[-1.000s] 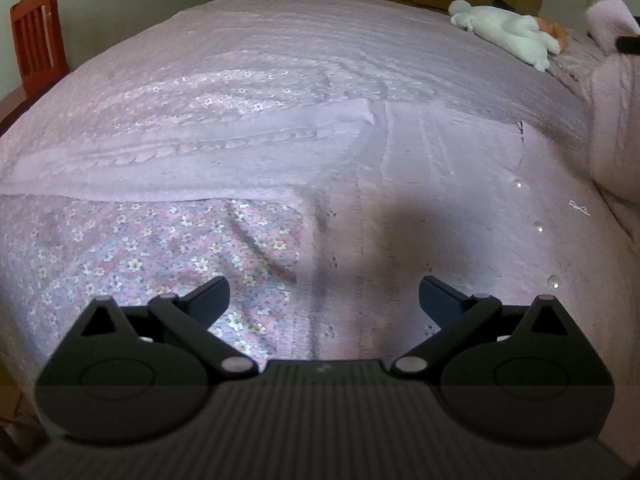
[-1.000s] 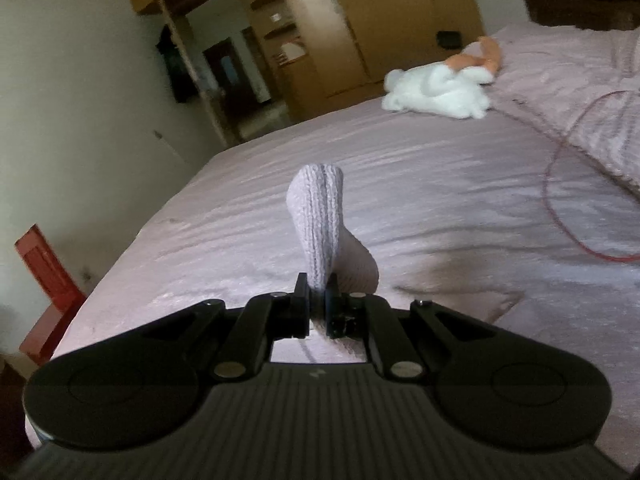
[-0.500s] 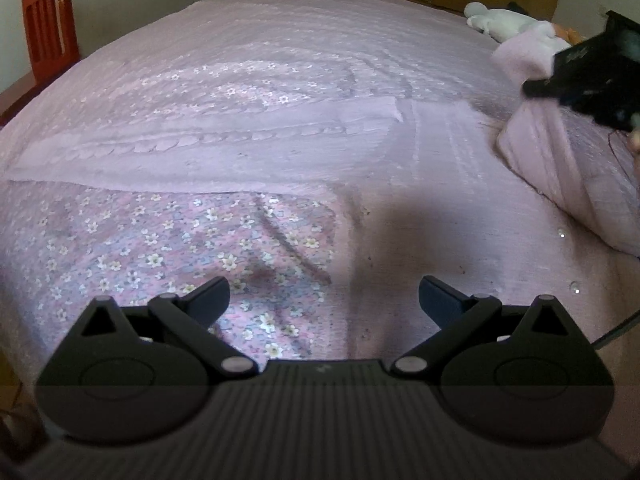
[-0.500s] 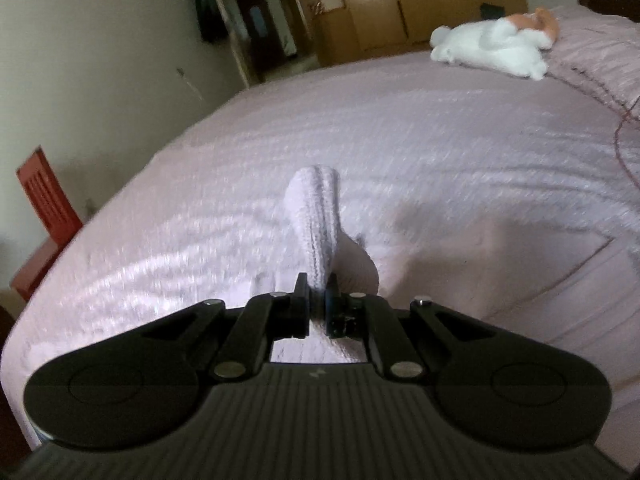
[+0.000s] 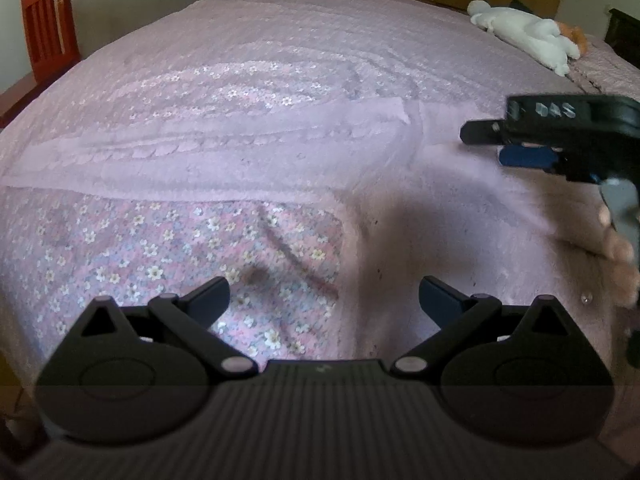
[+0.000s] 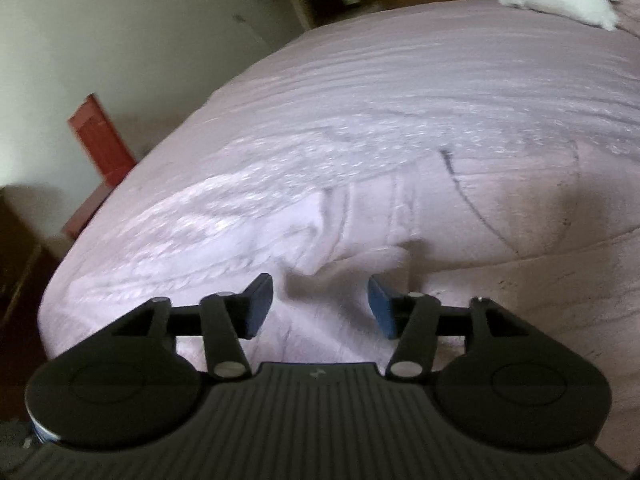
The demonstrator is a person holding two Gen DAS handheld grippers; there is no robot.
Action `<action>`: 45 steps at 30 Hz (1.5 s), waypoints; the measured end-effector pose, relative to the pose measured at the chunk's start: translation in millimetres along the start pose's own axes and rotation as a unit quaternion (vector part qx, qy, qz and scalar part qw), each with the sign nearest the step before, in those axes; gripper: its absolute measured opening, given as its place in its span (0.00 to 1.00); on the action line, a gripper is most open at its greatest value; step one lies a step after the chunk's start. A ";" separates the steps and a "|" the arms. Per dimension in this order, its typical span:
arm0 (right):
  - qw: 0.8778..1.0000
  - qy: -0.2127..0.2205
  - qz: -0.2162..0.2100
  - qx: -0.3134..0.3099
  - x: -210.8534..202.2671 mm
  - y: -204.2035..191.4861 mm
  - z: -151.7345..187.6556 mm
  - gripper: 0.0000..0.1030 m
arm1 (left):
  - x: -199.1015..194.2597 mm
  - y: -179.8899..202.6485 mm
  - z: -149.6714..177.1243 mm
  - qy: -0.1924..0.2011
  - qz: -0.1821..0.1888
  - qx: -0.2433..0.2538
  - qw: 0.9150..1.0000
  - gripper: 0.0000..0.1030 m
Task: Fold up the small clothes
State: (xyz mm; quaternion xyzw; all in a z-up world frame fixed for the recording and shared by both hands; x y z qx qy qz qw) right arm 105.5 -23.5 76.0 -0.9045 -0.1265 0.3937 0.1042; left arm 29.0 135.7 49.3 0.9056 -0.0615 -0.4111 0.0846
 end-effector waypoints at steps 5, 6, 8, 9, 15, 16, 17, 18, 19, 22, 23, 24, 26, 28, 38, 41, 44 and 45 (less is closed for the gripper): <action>1.000 0.003 -0.012 -0.022 -24.1 23.8 6.7 0.70 | 5.8 9.0 -14.3 0.008 0.009 0.017 1.000 1.00; 1.000 0.003 -0.006 -0.024 -30.5 32.5 8.0 0.70 | 8.0 11.7 -19.0 0.011 0.011 0.024 1.000 1.00; 1.000 0.008 0.011 -0.027 -42.3 52.2 10.2 0.71 | 13.7 16.3 -28.7 0.015 0.013 0.036 0.999 1.00; 0.999 0.012 0.022 -0.027 -47.4 63.4 10.5 0.71 | 17.1 18.6 -33.6 0.017 0.014 0.040 0.999 1.00; 0.994 0.031 0.103 0.022 -70.3 149.4 6.9 0.71 | 52.2 29.0 -65.7 0.032 0.021 0.053 0.998 0.99; 0.992 0.036 0.116 0.031 -71.6 162.6 6.8 0.71 | 60.1 30.3 -70.4 0.036 0.016 0.051 0.998 0.99; 0.990 0.042 0.132 0.038 -72.6 176.8 6.1 0.71 | 68.0 31.7 -74.6 0.039 0.008 0.048 0.998 0.99; 0.987 0.048 0.148 0.042 -72.5 188.9 5.3 0.71 | 76.4 32.8 -78.4 0.041 -0.002 0.045 0.998 0.99; 0.983 0.055 0.168 0.047 -72.1 202.3 5.3 0.71 | 82.7 34.4 -81.2 0.041 -0.006 0.045 0.998 0.99; 0.972 0.068 0.212 0.070 -64.1 234.3 6.7 0.71 | 98.4 38.0 -86.8 0.049 0.010 0.051 0.997 0.95; 0.968 0.069 0.227 0.082 -62.9 248.1 9.2 0.71 | 102.5 39.3 -87.8 0.051 0.018 0.050 0.997 0.94; 0.963 0.070 0.242 0.091 -58.8 257.5 10.0 0.71 | 106.4 39.8 -88.1 0.052 0.027 0.045 0.997 0.92; 0.956 0.076 0.267 0.097 -50.2 271.9 12.8 0.71 | 112.5 38.4 -88.2 0.048 0.046 0.026 0.997 0.78; 0.949 0.084 0.289 0.097 -42.7 281.6 16.9 0.71 | 119.1 36.8 -86.9 0.045 0.063 0.005 0.997 0.71; 0.950 0.105 0.273 0.106 -25.2 290.7 22.7 0.69 | 123.2 53.9 -69.7 0.060 0.092 0.054 0.992 0.32; 0.951 0.111 0.268 0.102 -26.0 287.5 24.4 0.45 | 121.5 58.4 -64.9 0.062 0.110 0.056 0.990 0.19; 0.951 0.121 0.269 0.089 -27.4 280.2 24.5 0.10 | 115.6 61.4 -64.5 0.086 0.091 0.065 0.990 0.03; 0.949 0.135 0.270 0.087 -29.9 278.1 25.3 0.09 | 111.0 60.7 -66.0 0.102 0.090 0.062 0.989 0.03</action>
Point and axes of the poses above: each gripper's, at about its wrist camera, not at the fingertips, and x roughly the way its jaws point, y to its right, z to its underside, the point moved 1 cm from there along x, roughly the way its jaws point, and after that the axes turned 11 degrees about z, right-handed, at the moved point
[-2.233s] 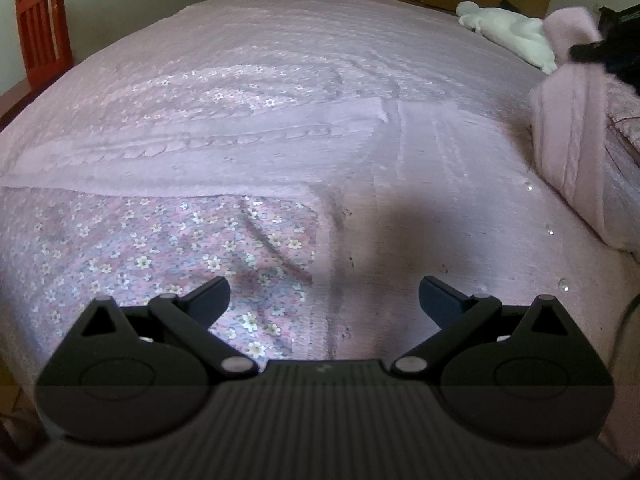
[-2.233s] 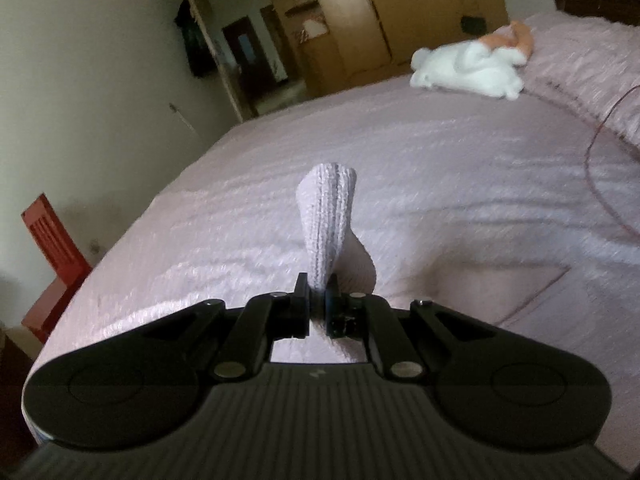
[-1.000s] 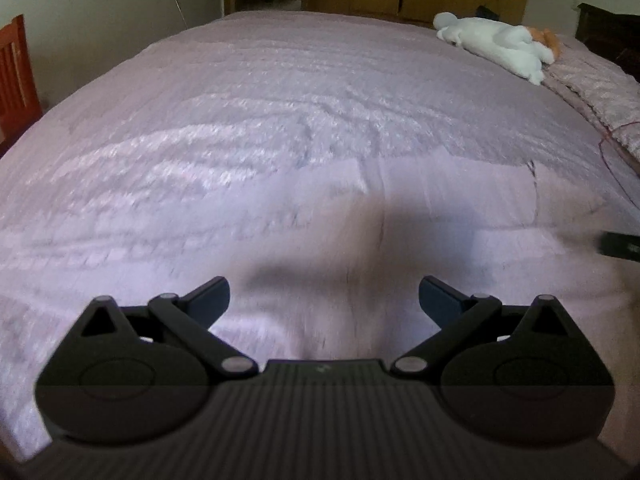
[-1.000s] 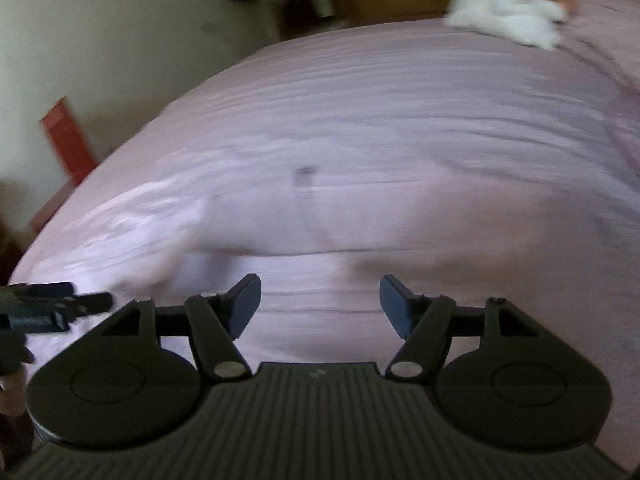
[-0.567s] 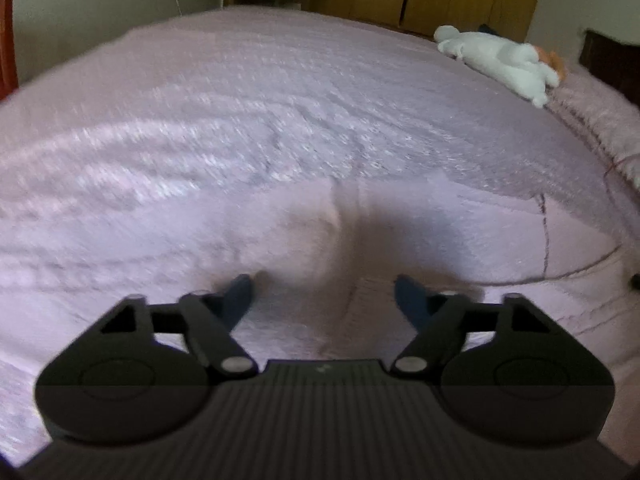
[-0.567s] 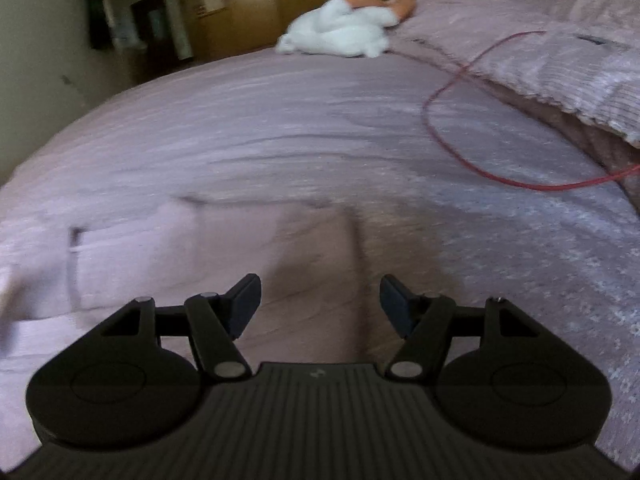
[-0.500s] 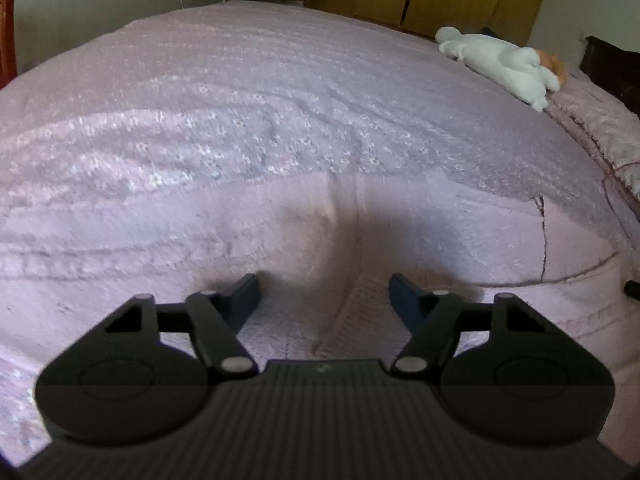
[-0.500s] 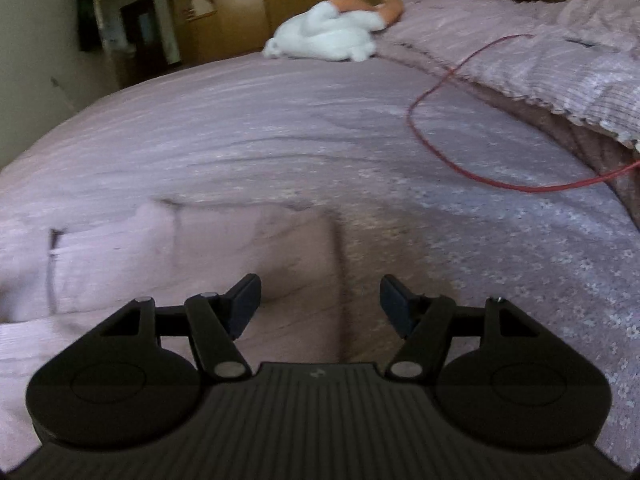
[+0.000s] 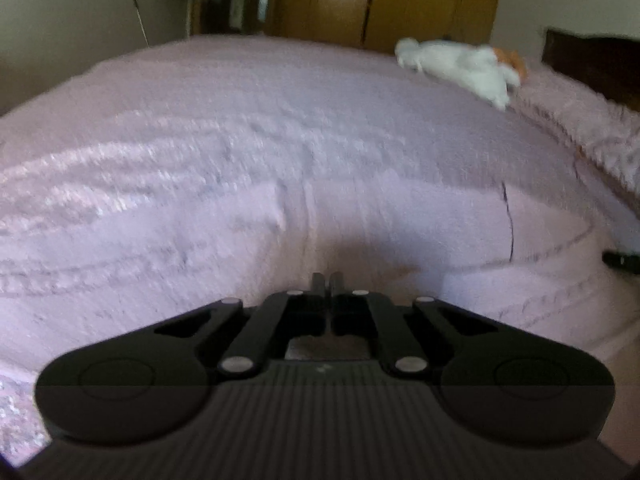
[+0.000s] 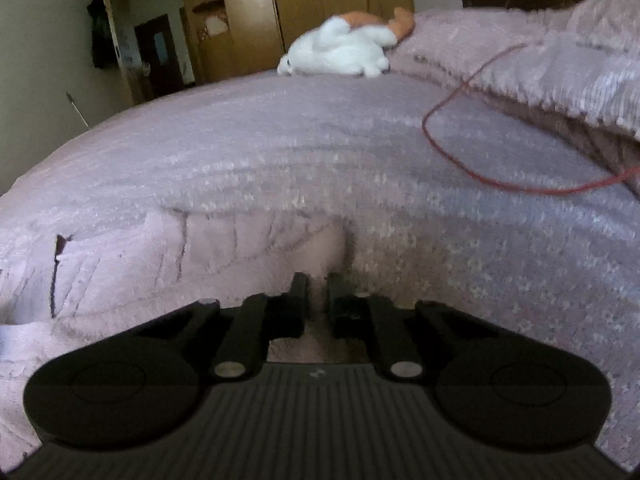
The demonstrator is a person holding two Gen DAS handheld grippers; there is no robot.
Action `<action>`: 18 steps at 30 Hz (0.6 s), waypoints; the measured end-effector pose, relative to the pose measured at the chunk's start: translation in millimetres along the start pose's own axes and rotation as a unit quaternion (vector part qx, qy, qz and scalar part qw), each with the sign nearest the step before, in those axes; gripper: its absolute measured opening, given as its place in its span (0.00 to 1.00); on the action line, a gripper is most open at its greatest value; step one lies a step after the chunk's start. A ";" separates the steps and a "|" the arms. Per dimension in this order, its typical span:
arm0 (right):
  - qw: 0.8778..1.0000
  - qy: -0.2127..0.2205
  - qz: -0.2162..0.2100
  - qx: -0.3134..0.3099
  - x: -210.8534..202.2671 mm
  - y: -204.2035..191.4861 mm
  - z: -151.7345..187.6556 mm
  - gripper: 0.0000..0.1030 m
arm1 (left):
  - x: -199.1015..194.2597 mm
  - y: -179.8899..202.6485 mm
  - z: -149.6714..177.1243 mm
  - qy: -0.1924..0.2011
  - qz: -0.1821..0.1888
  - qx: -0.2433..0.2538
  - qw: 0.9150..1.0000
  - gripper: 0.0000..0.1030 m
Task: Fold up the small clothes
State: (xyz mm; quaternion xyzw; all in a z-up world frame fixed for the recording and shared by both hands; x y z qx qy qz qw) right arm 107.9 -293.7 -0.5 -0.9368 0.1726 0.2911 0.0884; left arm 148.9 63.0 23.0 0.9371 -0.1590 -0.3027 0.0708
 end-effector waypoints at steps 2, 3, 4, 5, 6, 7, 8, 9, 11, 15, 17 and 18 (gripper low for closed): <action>1.000 0.029 0.008 0.009 -8.1 1.1 -0.6 0.08 | -7.6 1.3 -6.3 0.030 -0.023 0.010 0.999 0.03; 0.999 0.040 0.014 0.011 -11.0 1.7 -0.9 0.08 | -8.6 1.8 -9.1 0.040 -0.036 0.015 0.998 0.03; 0.999 0.044 0.017 0.011 -12.0 1.5 -1.0 0.08 | -8.1 0.5 -11.7 0.043 -0.048 0.017 0.998 0.03; 0.999 0.043 0.018 0.008 -11.0 0.2 -1.1 0.08 | -6.0 -2.2 -13.2 0.039 -0.054 0.013 0.998 0.03; 0.999 0.038 0.021 0.005 -9.2 -0.7 -0.9 0.08 | -4.6 -5.5 -14.0 0.033 -0.053 0.007 0.998 0.03; 0.999 0.035 0.025 0.005 -7.8 -1.3 -1.1 0.08 | -2.4 -7.6 -13.4 0.028 -0.052 0.003 0.998 0.03; 0.999 0.028 0.030 0.005 -5.4 -1.3 -1.3 0.08 | -0.6 -8.6 -11.9 0.024 -0.058 0.004 0.998 0.03; 0.999 0.021 0.034 0.006 -2.8 -0.6 -1.5 0.08 | 1.3 -8.9 -9.7 0.019 -0.068 0.009 0.997 0.03; 0.999 0.007 0.050 0.010 2.0 0.2 -1.2 0.08 | 4.3 -12.0 -4.4 0.007 -0.082 0.009 0.997 0.04; 0.998 -0.012 0.060 0.026 8.5 5.0 -0.8 0.09 | 2.3 -24.1 1.5 -0.012 -0.056 -0.027 0.998 0.05; 0.998 -0.018 0.056 0.028 9.9 7.4 -1.7 0.10 | -2.2 -26.1 2.2 -0.011 -0.045 -0.036 0.998 0.05; 0.998 -0.020 0.053 0.029 10.7 9.1 -2.2 0.10 | -3.6 -26.1 1.0 -0.011 -0.041 -0.037 0.998 0.07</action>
Point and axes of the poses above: each gripper's, at about its wrist camera, not at the fingertips, and x roughly the way its jaws point, y to its right, z to its underside, the point moved 1 cm from there along x, roughly the way its jaws point, and after that the axes turned 11 degrees about z, right-handed, at the moved point
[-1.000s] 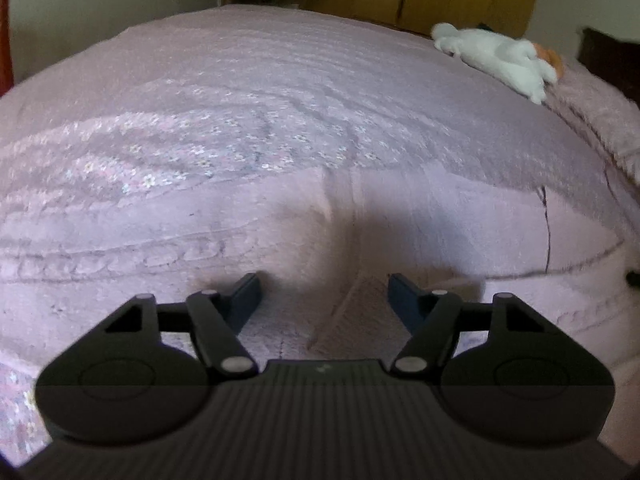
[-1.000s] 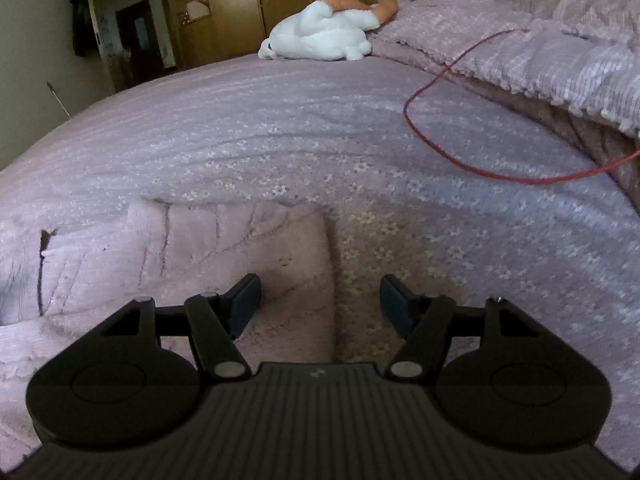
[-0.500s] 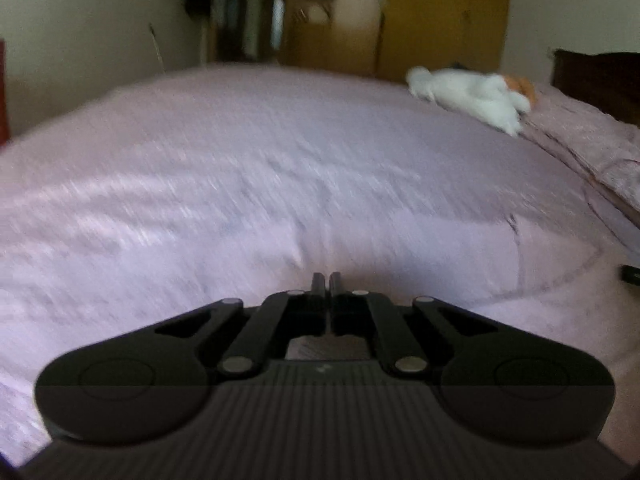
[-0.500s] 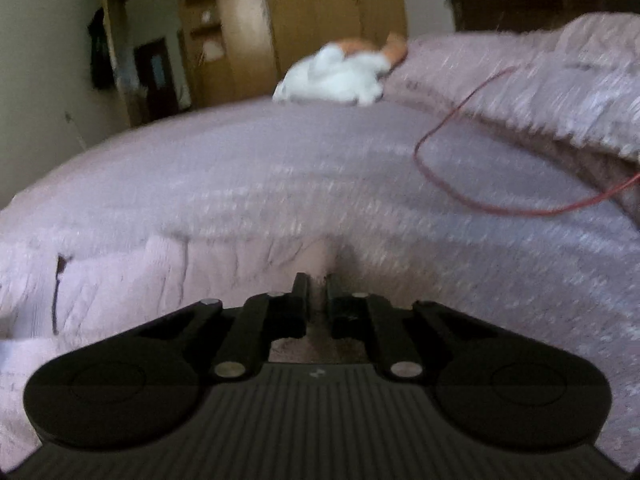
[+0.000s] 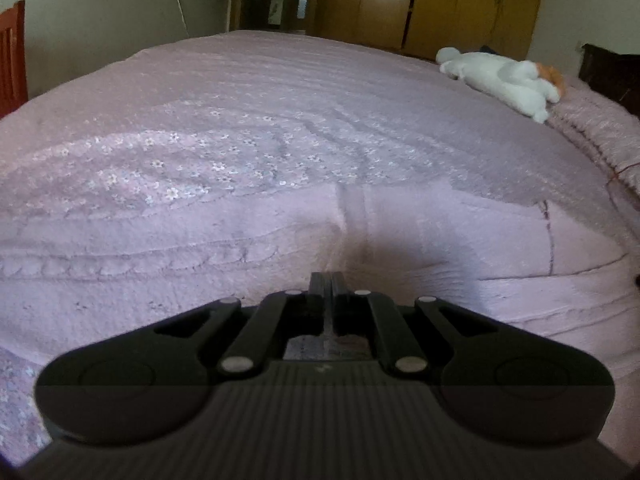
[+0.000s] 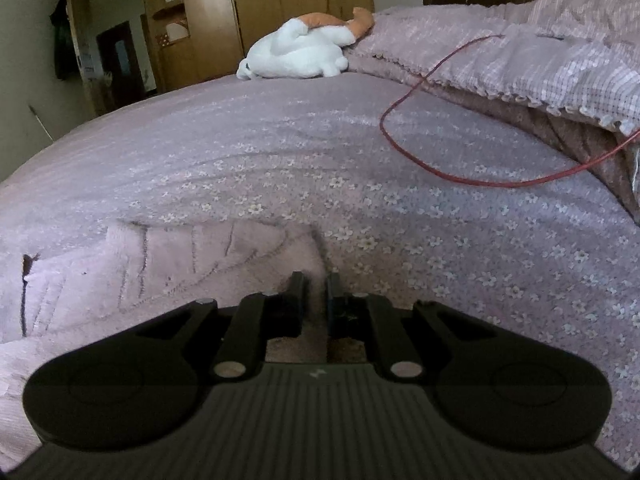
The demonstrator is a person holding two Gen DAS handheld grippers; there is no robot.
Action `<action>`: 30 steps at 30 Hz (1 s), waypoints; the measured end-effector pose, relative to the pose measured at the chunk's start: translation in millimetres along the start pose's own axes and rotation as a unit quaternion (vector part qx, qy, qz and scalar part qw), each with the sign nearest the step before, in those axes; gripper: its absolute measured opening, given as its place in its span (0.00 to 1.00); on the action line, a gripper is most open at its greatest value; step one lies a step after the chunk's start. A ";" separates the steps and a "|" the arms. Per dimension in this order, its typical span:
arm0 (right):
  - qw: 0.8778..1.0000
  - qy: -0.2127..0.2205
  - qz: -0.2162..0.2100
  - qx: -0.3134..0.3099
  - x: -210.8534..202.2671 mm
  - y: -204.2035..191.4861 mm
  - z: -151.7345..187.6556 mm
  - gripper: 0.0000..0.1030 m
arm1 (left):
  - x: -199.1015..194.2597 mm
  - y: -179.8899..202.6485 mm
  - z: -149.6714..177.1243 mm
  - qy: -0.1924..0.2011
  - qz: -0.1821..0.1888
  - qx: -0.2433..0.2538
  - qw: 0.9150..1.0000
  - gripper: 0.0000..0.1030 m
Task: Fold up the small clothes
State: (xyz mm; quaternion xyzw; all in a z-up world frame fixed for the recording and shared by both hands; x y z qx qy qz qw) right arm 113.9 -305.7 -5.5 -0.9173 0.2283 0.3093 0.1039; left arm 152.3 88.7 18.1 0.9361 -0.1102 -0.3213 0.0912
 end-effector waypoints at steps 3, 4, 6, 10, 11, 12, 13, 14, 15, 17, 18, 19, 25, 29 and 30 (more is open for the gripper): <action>1.000 -0.003 -0.012 0.001 -2.2 2.0 -2.4 0.13 | -0.3 1.4 -2.6 -0.005 0.003 0.001 1.000 0.22; 1.000 0.000 -0.022 -0.001 -4.4 2.4 -3.9 0.22 | -0.8 1.6 -2.9 -0.004 0.004 -0.001 1.000 0.28; 0.999 0.002 -0.042 -0.010 -6.9 1.9 -7.2 0.38 | -2.2 1.6 -2.8 -0.002 0.017 -0.010 1.000 0.42; 0.997 0.007 -0.062 -0.037 -4.2 -4.2 -14.1 0.52 | 6.7 3.8 0.9 -0.015 0.016 -0.014 1.000 0.46; 0.997 0.005 -0.060 -0.048 -1.9 -6.8 -14.9 0.52 | 9.9 8.9 2.8 -0.015 -0.005 0.003 1.000 0.45; 0.997 0.002 -0.056 -0.059 1.0 -9.9 -14.6 0.52 | 13.7 16.0 5.6 -0.014 -0.025 0.025 0.999 0.45; 0.996 -0.002 -0.050 -0.069 4.2 -12.9 -13.0 0.50 | 15.8 20.7 7.4 -0.013 -0.030 0.037 0.999 0.41; 0.997 0.003 -0.040 -0.073 5.1 -14.9 -11.3 0.32 | 16.8 25.1 9.5 -0.010 -0.031 0.047 0.998 0.21; 0.997 0.012 -0.028 -0.072 4.8 -15.4 -9.6 0.19 | 17.0 29.4 11.1 -0.010 -0.018 0.055 0.998 0.10; 0.998 0.027 -0.026 -0.047 3.0 -10.0 -9.6 0.07 | 11.5 37.3 12.1 0.012 -0.045 0.071 0.996 0.06; 0.999 0.030 -0.025 -0.032 3.0 -6.7 -10.0 0.07 | 9.8 39.9 11.8 0.020 -0.068 0.080 0.994 0.06; 0.999 0.029 -0.018 -0.023 4.2 -3.7 -10.0 0.07 | 8.8 39.9 11.6 0.024 -0.083 0.079 0.993 0.06; 1.000 0.001 -0.016 -0.026 15.7 -3.5 -9.6 0.08 | 13.3 31.4 15.0 0.001 -0.088 0.066 0.994 0.08; 0.999 -0.011 -0.032 -0.009 17.0 1.8 -12.1 0.21 | 6.0 25.5 9.6 -0.002 -0.076 0.032 0.997 0.09; 0.999 -0.013 -0.036 -0.003 15.5 3.0 -12.8 0.24 | 2.3 24.0 8.4 -0.001 -0.074 0.023 0.997 0.09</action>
Point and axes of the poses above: each gripper's, at about its wrist camera, not at the fingertips, and x roughly the way its jaws point, y to its right, z to its underside, the point moved 1 cm from there along x, roughly the way its jaws point, and after that the axes turned 11 degrees about z, right-handed, at the moved point
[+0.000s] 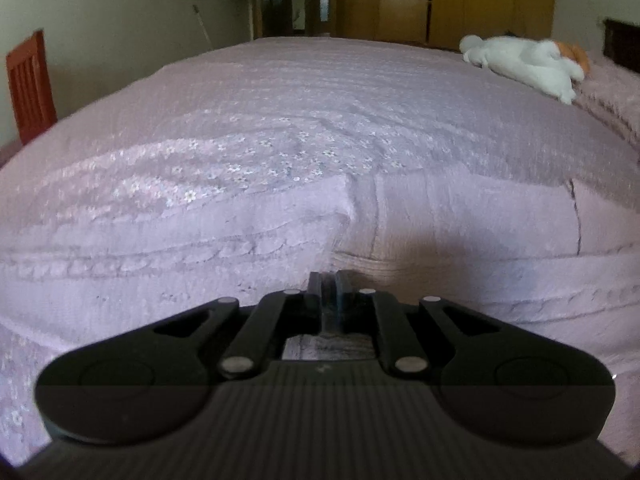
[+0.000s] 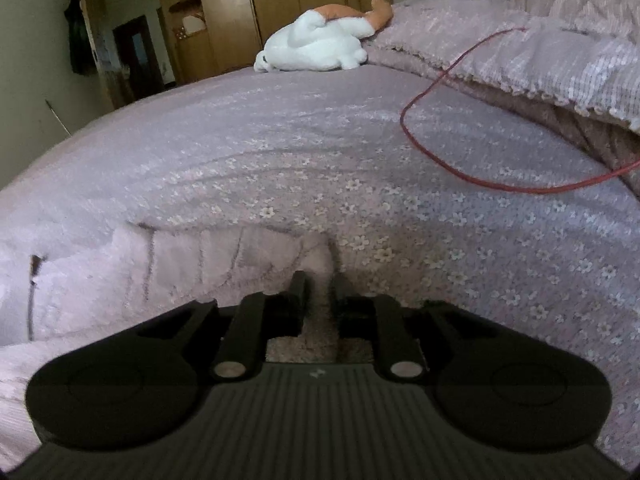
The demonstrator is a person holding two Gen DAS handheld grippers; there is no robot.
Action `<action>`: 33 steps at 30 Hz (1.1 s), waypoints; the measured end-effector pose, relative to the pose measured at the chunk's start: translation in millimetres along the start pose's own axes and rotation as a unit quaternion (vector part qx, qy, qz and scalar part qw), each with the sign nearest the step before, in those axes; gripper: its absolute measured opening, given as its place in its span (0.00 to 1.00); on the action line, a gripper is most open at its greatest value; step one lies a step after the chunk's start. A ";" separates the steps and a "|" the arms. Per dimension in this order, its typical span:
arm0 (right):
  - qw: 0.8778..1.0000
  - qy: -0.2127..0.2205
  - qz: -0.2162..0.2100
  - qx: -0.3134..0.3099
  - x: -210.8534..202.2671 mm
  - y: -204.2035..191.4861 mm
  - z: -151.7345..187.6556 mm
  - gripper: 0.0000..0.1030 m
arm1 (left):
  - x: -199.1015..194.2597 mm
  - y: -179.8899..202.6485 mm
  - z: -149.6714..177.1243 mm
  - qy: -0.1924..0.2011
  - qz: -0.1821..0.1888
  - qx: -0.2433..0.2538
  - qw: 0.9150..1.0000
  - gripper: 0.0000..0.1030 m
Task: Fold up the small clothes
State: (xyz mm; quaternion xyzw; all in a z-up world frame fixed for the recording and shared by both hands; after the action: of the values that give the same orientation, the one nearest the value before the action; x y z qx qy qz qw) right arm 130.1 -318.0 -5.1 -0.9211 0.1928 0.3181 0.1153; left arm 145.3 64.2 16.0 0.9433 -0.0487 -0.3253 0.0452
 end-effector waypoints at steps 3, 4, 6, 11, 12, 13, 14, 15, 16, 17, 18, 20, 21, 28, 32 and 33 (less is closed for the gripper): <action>1.000 -0.003 -0.006 0.021 -15.8 4.4 -2.9 0.31 | -13.6 -4.2 -0.9 -0.002 -0.007 -0.005 1.000 0.09; 1.000 -0.004 -0.013 0.028 -24.3 6.0 -3.7 0.34 | -18.2 -5.6 -1.2 -0.005 -0.007 -0.005 1.000 0.09; 0.999 -0.007 -0.029 0.036 -40.3 7.3 -4.6 0.43 | -28.7 -11.5 -2.5 -0.016 -0.002 -0.015 1.000 0.09; 0.997 -0.002 -0.071 0.034 -88.8 6.5 -2.8 0.62 | -61.5 -25.8 -4.6 -0.038 0.014 -0.044 0.998 0.34; 0.996 -0.002 -0.080 0.034 -98.5 5.8 -1.0 0.64 | -67.5 -27.2 -4.3 -0.039 0.008 -0.047 0.998 0.40; 0.996 -0.003 -0.087 0.034 -107.3 4.2 1.3 0.66 | -74.3 -28.4 -3.5 -0.037 0.001 -0.048 0.998 0.46; 0.995 -0.004 -0.095 0.034 -116.7 2.3 4.2 0.69 | -82.1 -29.5 -2.3 -0.034 -0.004 -0.046 0.998 0.46; 0.994 -0.007 -0.103 0.032 -125.8 0.1 7.3 0.70 | -88.5 -30.0 -1.4 -0.032 -0.006 -0.044 0.998 0.46; 0.993 -0.009 -0.111 0.029 -134.7 -2.4 10.7 0.71 | -96.4 -31.1 0.3 -0.029 -0.007 -0.043 0.999 0.46; 0.993 -0.011 -0.118 0.026 -142.9 -5.4 14.5 0.71 | -102.6 -32.0 1.8 -0.027 -0.008 -0.044 0.999 0.46; 0.992 -0.012 -0.124 0.021 -151.4 -8.3 18.7 0.71 | -109.7 -34.2 3.8 -0.027 -0.011 -0.046 0.999 0.46; 0.991 -0.012 -0.135 0.010 -167.4 -15.2 27.9 0.79 | -121.1 -38.6 7.7 -0.030 -0.015 -0.053 0.998 0.46; 0.990 -0.013 -0.139 0.006 -174.2 -18.1 32.7 0.81 | -127.3 -41.4 10.6 -0.032 -0.018 -0.056 0.998 0.46; 0.986 -0.031 -0.159 -0.026 -208.3 -43.6 66.8 0.82 | -166.6 -72.1 29.7 -0.050 -0.035 -0.086 0.994 0.46; 0.985 -0.047 -0.165 -0.020 -214.0 -54.9 78.4 0.82 | -185.1 -94.8 40.6 -0.055 -0.044 -0.111 0.991 0.46; 0.985 -0.050 -0.164 -0.019 -215.7 -57.5 80.8 0.82 | -189.6 -100.5 43.5 -0.057 -0.043 -0.119 0.990 0.46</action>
State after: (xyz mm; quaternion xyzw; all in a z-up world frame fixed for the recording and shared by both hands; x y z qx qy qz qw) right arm -45.1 -178.4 73.7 -0.9253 0.0275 0.3437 0.1580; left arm -24.0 184.5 85.6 0.9124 0.0287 -0.3836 0.1401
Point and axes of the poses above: each gripper's, at about its wrist camera, not at the fingertips, and x roughly the way its jaws point, y to its right, z to its underside, the point moved 1 cm from there along x, roughly the way its jaws point, and after that the axes turned 11 degrees about z, right-handed, at the moved point
